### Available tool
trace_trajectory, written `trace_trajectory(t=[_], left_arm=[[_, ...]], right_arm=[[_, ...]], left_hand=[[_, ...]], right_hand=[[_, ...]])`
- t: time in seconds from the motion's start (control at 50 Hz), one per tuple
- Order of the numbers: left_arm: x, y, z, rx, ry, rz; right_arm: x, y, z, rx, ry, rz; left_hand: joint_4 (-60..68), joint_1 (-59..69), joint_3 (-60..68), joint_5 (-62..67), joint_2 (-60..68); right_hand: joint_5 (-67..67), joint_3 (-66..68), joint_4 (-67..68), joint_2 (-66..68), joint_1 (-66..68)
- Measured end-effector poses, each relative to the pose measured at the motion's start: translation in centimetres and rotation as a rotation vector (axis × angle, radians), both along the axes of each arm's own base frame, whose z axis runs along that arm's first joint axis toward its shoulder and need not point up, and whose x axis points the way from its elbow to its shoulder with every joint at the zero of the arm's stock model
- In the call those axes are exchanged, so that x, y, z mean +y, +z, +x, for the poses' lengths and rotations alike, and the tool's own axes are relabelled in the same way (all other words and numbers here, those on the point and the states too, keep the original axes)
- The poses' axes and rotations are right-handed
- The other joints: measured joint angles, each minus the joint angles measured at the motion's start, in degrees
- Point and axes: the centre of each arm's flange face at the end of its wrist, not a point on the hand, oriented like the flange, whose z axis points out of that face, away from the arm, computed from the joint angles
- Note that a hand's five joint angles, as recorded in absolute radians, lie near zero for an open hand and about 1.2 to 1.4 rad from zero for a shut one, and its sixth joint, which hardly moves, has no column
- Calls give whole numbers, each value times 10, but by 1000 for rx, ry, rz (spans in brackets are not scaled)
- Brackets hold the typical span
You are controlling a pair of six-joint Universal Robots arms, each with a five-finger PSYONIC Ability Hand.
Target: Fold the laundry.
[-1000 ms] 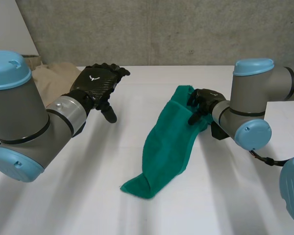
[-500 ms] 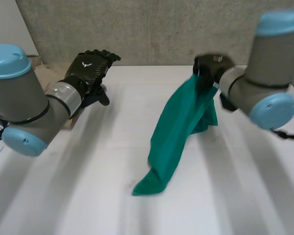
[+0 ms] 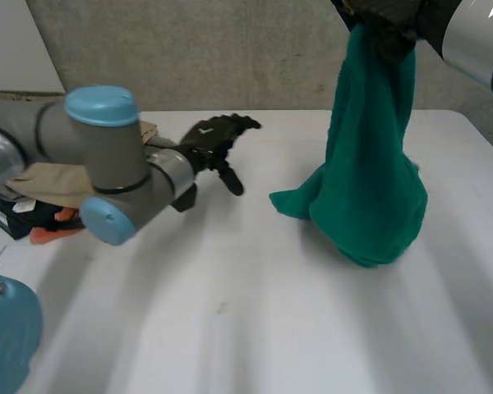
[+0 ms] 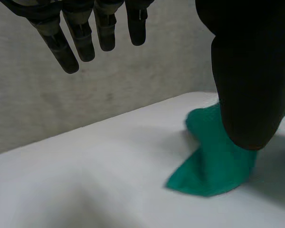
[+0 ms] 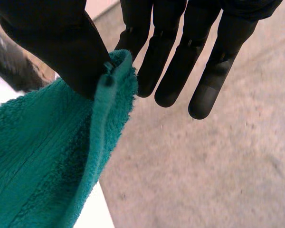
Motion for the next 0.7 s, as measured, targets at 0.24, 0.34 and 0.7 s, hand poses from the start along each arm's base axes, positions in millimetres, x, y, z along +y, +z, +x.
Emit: trace_trajectory(t=[0.24,0.34,0.7], left_arm=[[65,-12,-61,7,-175,124],[87,-10,-72,22,-206,181],[1,154,15,116,214,-333]], right_arm=[[21,24,-4,-67,70,-33],[10,24,-10,-111,44,-3],[-149,-6,-60,-327,-354,-248]], left_hand=[[0,0,0,0,0],[267,315,272,256,274],[570,560,558,523,563]], right_hand=[[0,2,0,0,0],[0,2,0,0,0],[0,3,0,3,0]])
